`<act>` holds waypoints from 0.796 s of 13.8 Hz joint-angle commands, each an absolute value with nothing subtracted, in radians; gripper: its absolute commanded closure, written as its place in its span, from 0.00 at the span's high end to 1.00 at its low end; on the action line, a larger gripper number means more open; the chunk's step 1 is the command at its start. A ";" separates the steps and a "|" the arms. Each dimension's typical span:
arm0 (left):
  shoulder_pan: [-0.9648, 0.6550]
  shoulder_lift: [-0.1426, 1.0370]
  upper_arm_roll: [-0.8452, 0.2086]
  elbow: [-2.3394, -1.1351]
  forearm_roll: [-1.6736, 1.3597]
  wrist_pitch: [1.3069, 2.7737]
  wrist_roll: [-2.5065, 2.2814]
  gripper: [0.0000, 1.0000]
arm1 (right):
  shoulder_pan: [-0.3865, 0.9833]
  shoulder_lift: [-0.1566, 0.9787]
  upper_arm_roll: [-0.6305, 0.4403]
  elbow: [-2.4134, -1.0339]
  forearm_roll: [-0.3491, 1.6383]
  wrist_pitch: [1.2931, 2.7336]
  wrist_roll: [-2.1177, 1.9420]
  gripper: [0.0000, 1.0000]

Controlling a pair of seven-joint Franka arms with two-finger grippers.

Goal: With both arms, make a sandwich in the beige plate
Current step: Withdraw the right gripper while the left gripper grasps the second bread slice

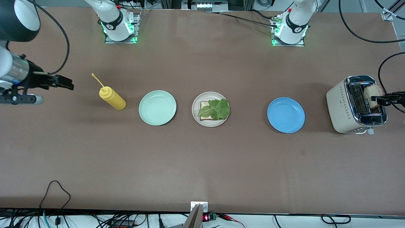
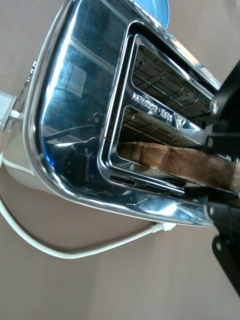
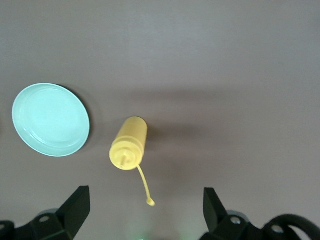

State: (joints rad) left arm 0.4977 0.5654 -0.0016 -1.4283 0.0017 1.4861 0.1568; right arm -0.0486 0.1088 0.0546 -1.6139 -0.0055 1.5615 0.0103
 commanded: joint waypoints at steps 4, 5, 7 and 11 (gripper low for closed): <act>0.531 0.534 -0.021 -1.361 0.006 1.360 0.176 0.01 | 0.031 0.097 -0.043 -1.562 -0.021 1.529 -0.143 1.00; 0.531 0.532 -0.025 -1.318 -0.011 1.300 0.173 0.01 | 0.029 0.101 -0.043 -1.560 -0.020 1.534 -0.141 1.00; 0.532 0.532 -0.025 -1.182 -0.028 1.134 0.179 0.01 | 0.022 0.120 -0.044 -1.560 -0.020 1.545 -0.152 1.00; 0.520 0.499 -0.034 -1.071 -0.037 0.994 0.253 0.01 | 0.026 0.120 -0.037 -1.529 -0.021 1.529 -0.150 1.00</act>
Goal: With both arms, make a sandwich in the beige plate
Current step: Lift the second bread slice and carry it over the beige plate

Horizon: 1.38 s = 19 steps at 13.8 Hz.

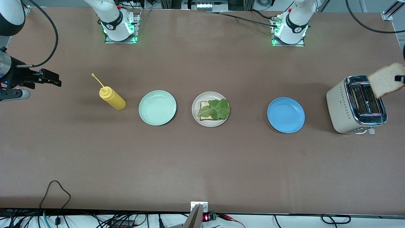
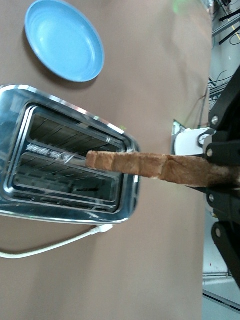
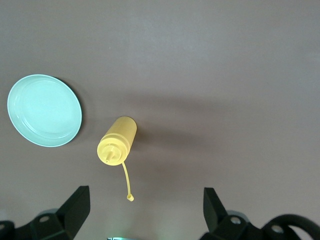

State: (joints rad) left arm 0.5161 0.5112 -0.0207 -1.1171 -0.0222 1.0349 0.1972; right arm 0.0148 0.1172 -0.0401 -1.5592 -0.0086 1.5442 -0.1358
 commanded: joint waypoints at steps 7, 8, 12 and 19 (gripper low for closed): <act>0.486 0.448 -0.302 -1.295 -0.375 1.024 0.250 0.01 | 0.023 0.110 -0.040 -1.525 -0.008 1.473 -0.144 1.00; 0.470 0.443 -0.305 -1.362 -0.430 1.078 0.242 0.01 | 0.025 0.110 -0.037 -1.523 -0.008 1.474 -0.143 1.00; 0.446 0.440 -0.444 -1.586 -0.583 1.354 0.239 0.01 | 0.022 0.115 -0.038 -1.523 -0.008 1.480 -0.140 1.00; 0.305 0.561 -0.609 -1.752 -0.848 1.820 0.254 0.00 | 0.017 0.117 -0.044 -1.523 0.026 1.491 -0.127 1.00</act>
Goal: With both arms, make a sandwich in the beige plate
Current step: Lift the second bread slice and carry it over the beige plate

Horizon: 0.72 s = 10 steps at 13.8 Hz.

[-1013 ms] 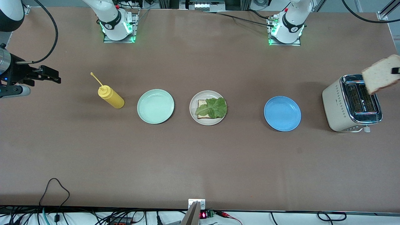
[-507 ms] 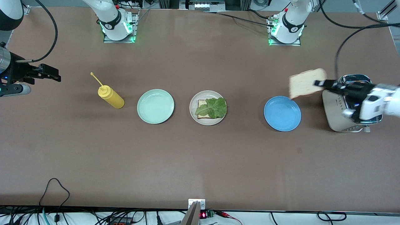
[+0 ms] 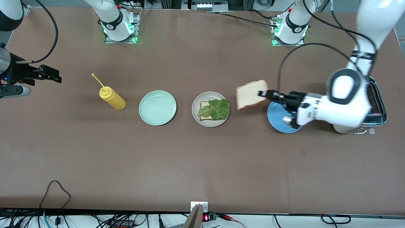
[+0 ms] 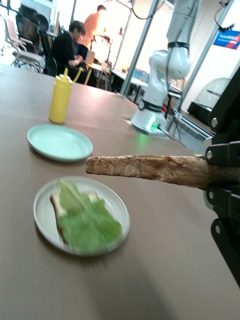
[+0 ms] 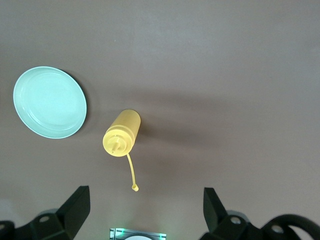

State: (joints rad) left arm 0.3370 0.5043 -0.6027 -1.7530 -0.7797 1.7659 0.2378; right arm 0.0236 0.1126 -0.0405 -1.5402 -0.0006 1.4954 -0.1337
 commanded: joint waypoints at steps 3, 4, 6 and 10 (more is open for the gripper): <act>0.240 0.650 -0.611 -1.741 -0.874 1.917 0.317 0.00 | 0.017 0.115 -0.046 -1.523 0.025 1.486 -0.048 1.00; 0.226 0.664 -0.609 -1.741 -0.906 1.940 0.319 0.00 | 0.017 0.117 -0.046 -1.523 0.022 1.488 -0.045 1.00; 0.210 0.707 -0.609 -1.741 -0.914 1.992 0.330 0.00 | 0.017 0.115 -0.046 -1.523 0.023 1.488 -0.041 1.00; 0.209 0.811 -0.609 -1.712 -0.920 2.043 0.403 0.00 | 0.015 0.117 -0.046 -1.523 0.026 1.485 -0.002 1.00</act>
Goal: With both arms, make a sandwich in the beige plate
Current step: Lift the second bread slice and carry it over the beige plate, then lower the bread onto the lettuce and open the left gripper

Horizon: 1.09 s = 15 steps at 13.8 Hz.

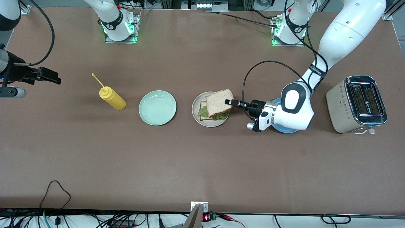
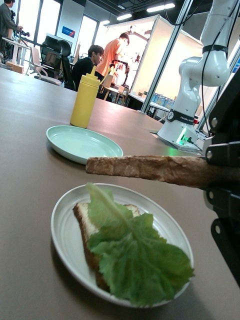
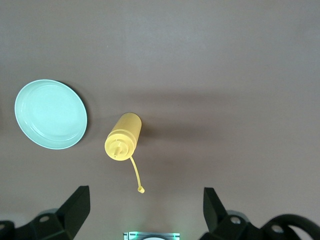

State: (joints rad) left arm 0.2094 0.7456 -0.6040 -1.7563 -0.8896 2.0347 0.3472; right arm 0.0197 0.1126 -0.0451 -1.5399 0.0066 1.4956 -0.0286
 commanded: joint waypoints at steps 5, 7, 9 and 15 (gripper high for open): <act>0.166 0.876 -0.604 -1.677 -0.919 2.120 0.405 0.00 | 0.014 0.117 -0.048 -1.525 0.026 1.488 -0.002 1.00; 0.152 0.890 -0.604 -1.675 -0.917 2.128 0.405 0.00 | 0.005 0.118 -0.048 -1.525 0.026 1.486 -0.002 1.00; 0.152 0.911 -0.603 -1.675 -0.913 2.128 0.407 0.01 | -0.006 0.118 -0.048 -1.525 0.028 1.482 -0.003 1.00; 0.158 0.942 -0.601 -1.674 -0.917 2.126 0.419 0.13 | -0.006 0.120 -0.046 -1.526 0.026 1.479 -0.008 1.00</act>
